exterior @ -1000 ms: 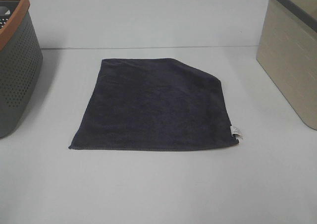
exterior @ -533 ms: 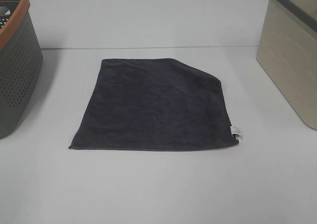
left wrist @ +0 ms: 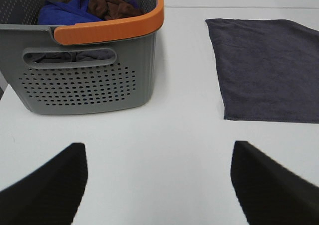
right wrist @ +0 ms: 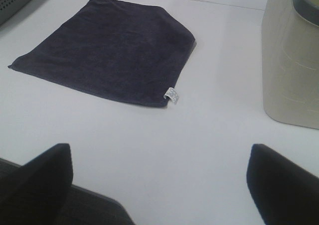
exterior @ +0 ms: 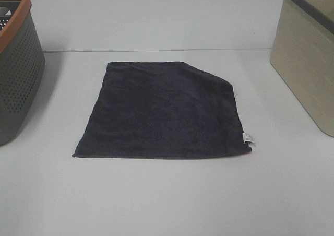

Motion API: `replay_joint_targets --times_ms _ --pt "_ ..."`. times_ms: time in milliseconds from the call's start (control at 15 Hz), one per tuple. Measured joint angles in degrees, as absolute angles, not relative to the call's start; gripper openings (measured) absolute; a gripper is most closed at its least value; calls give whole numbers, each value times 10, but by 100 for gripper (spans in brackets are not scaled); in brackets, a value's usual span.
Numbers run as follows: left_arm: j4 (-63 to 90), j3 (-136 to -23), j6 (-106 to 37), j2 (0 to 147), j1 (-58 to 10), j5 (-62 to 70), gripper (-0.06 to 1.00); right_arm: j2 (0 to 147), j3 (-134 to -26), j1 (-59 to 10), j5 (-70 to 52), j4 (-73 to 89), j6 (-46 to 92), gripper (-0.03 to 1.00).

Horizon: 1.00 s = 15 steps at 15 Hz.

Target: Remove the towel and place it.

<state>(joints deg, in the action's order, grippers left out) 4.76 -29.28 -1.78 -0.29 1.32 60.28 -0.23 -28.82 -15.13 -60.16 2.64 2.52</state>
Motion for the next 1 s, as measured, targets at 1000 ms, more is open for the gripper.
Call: replay_joint_targets --times_ms 1000 --pt "48 -293 -18 -3 13 603 74 -2 -288 -151 -602 25 22 92"
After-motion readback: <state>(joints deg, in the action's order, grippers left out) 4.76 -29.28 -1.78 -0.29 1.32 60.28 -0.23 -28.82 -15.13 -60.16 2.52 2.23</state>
